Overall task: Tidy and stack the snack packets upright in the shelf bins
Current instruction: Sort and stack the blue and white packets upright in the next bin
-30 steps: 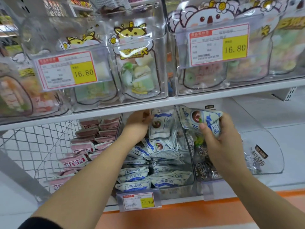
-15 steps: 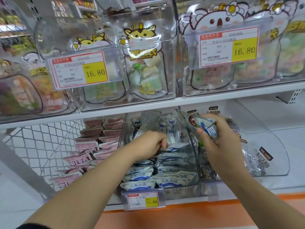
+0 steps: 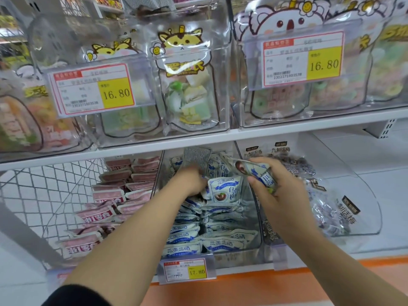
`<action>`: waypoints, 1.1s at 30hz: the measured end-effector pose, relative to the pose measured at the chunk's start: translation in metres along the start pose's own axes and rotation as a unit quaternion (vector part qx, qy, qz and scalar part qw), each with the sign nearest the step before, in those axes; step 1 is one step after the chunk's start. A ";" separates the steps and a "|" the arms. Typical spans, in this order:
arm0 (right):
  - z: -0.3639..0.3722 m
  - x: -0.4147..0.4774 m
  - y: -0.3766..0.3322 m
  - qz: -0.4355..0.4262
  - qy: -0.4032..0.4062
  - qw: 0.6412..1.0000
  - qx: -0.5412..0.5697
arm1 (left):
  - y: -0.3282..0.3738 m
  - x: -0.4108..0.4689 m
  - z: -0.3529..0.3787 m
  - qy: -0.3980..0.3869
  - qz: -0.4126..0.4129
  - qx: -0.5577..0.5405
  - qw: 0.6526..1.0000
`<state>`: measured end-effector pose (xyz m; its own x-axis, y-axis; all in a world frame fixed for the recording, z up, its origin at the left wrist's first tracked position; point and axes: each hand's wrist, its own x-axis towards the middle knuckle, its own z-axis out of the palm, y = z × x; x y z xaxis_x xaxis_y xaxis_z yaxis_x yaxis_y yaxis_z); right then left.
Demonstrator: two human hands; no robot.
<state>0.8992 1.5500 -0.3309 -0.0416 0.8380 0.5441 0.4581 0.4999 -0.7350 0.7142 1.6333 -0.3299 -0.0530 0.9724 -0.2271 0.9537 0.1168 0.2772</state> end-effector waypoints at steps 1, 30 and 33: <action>-0.001 0.000 0.000 0.000 0.005 1.000 0.002 | 0.002 0.002 0.004 0.020 -0.009 -0.052 0.998; -0.004 0.006 0.002 -0.005 0.025 1.000 -0.002 | 0.021 -0.031 0.010 -0.124 0.178 -0.100 0.971; -0.003 0.012 0.003 -0.006 0.001 0.999 -0.049 | 0.019 -0.049 0.026 -0.127 0.201 -0.065 0.969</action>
<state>0.9030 1.5612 -0.3249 -0.0462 0.8319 0.5530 0.5420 0.4859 -0.6857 0.7430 1.5829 -0.3378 0.4054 0.8655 -0.2941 0.8359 -0.2207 0.5026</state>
